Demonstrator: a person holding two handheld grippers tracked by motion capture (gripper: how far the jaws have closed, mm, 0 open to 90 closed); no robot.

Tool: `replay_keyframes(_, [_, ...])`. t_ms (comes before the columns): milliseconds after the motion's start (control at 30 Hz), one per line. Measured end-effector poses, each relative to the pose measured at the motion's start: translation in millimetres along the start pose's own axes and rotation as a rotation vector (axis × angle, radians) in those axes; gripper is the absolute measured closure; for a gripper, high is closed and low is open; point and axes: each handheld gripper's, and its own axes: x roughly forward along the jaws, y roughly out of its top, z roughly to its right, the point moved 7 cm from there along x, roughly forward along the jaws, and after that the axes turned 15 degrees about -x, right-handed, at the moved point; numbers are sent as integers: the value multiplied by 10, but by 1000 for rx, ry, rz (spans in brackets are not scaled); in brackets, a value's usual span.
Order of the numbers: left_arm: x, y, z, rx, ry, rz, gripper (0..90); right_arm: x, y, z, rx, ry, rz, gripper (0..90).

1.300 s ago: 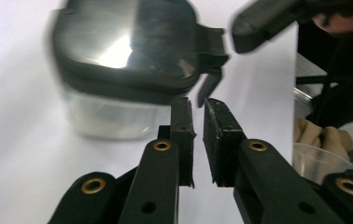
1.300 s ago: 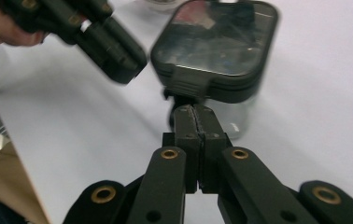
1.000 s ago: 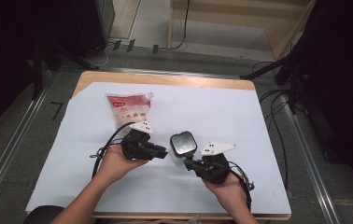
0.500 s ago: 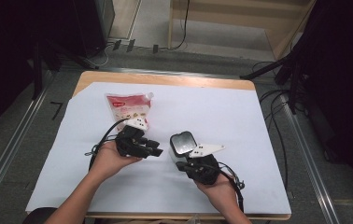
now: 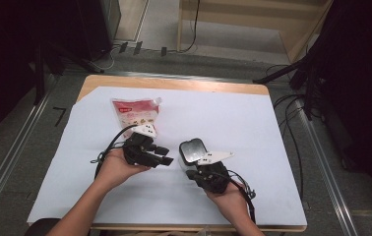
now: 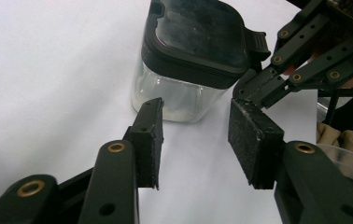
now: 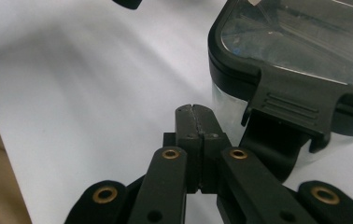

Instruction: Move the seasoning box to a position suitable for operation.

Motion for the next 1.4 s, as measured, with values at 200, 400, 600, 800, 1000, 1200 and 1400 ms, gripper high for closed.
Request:
replay_keyframes(200, [21, 2, -9, 7, 4, 4, 500, -15, -17, 6, 3, -14, -13, 900])
replay_keyframes(400, [26, 1, -22, 17, 11, 4, 481, -67, -45, 94, 32, -22, -2, 900])
replay_keyframes(600, [49, 17, -29, 18, 7, 9, 478, -112, -75, 149, 42, -28, -3, 900])
replay_keyframes(800, [75, 22, -24, 37, 14, -8, 476, -189, -137, 220, 70, -39, -16, 900])
replay_keyframes(1000, [100, 30, -23, 43, 11, -9, 469, -282, -192, 332, 107, -59, -7, 900])
replay_keyframes(1200, [128, 32, -24, 40, 4, -17, 465, -338, -250, 445, 123, -60, -20, 900])
replay_keyframes(1400, [173, 46, -24, 50, 3, -22, 419, -383, -300, 559, 140, -70, -29, 900])
